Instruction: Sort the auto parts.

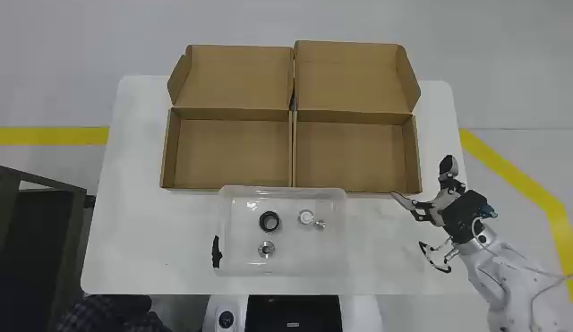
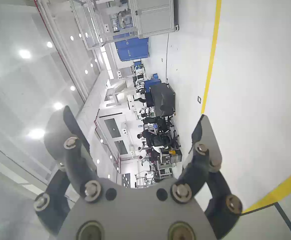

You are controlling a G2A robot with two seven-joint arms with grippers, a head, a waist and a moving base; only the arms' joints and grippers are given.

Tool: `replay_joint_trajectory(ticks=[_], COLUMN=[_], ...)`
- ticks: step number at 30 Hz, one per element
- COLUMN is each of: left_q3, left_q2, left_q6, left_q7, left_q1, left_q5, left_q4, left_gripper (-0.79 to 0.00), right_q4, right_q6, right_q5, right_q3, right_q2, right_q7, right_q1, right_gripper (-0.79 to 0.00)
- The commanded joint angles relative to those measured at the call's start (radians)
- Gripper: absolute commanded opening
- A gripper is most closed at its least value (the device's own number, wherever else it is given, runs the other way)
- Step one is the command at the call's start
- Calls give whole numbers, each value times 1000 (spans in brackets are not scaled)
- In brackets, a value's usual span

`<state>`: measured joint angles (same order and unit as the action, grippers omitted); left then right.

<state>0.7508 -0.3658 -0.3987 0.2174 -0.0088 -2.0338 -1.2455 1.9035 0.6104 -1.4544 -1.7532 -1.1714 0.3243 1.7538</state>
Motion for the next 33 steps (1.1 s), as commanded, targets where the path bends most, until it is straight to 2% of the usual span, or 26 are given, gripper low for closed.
replay_joint_trajectory(ticks=[1, 14, 18, 23, 33], left_q3=[0, 0, 0, 0, 0], left_q2=[0, 0, 0, 0, 0], left_q6=[0, 0, 0, 0, 0], left_q7=[0, 0, 0, 0, 0], left_q1=[0, 0, 0, 0, 0], left_q5=[0, 0, 0, 0, 0], left_q4=[0, 0, 0, 0, 0], left_gripper=[-1, 0, 0, 0, 0], right_q4=[0, 0, 9, 34, 68], right_q6=[0, 0, 52, 136, 270], right_q5=[0, 7, 52, 66, 149], right_q3=[0, 4, 31, 84, 258], right_q2=[0, 0, 2, 7, 11], right_q7=[0, -4, -30, -107, -350], right_q1=[0, -1, -23, -66, -172], right_gripper=[0, 0, 0, 0, 0])
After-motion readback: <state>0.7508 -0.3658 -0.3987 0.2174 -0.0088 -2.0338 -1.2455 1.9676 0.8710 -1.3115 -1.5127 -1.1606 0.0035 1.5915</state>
